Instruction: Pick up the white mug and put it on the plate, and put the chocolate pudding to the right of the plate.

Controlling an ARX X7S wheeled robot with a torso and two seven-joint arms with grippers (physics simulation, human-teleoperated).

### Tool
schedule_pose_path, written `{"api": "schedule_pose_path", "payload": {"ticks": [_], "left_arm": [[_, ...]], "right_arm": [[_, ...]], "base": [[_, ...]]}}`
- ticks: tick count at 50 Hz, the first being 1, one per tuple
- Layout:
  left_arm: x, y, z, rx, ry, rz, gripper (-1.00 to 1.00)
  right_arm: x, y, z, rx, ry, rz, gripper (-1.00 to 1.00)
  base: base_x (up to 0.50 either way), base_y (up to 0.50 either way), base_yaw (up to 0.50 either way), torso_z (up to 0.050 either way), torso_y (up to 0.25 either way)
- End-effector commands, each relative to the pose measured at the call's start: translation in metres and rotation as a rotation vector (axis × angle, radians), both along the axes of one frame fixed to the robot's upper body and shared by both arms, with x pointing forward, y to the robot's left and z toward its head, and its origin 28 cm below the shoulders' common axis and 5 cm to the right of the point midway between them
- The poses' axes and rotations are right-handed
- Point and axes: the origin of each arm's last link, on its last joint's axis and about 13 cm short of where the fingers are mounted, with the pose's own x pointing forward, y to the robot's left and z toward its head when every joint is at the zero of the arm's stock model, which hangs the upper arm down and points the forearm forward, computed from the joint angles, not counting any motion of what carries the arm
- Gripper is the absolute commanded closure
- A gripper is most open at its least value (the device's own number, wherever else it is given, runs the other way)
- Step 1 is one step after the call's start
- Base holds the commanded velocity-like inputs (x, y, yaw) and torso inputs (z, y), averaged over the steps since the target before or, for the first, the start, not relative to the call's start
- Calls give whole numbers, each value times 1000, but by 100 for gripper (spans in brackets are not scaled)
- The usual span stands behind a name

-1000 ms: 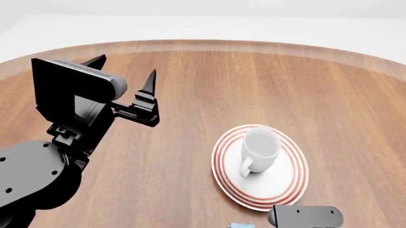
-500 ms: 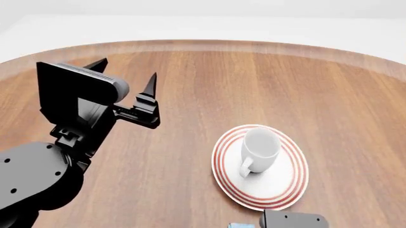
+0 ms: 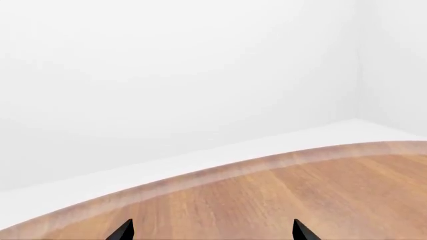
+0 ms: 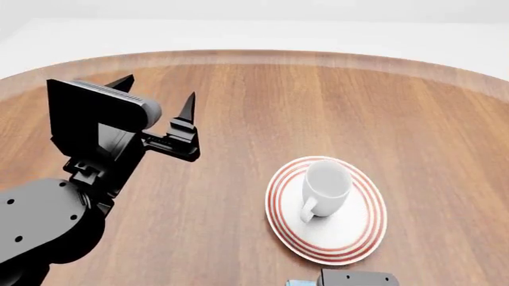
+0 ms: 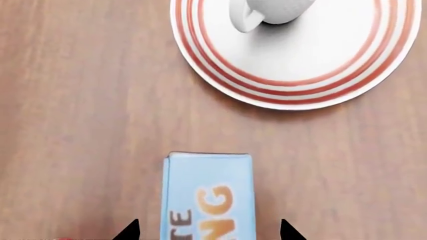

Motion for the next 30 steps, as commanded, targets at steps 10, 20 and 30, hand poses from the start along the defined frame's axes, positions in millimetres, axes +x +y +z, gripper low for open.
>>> {"api": "schedule_pose_path", "payload": {"ticks": [10,20,30], "left_arm": [[2,-4,1,11,-15,-27,-100],[2,-4,-1,10,-13,-26,-100],[2,-4,-2,11,-10,-24,-100]], "right_arm": [[8,2,-7,28,-15,-2,-100],[8,2,-13,25,-7,4,-100],[8,2,-13,-12,-47,37,100]], "base": [[0,0,0,0,0],[0,0,0,0,0],[0,0,0,0,0]]}}
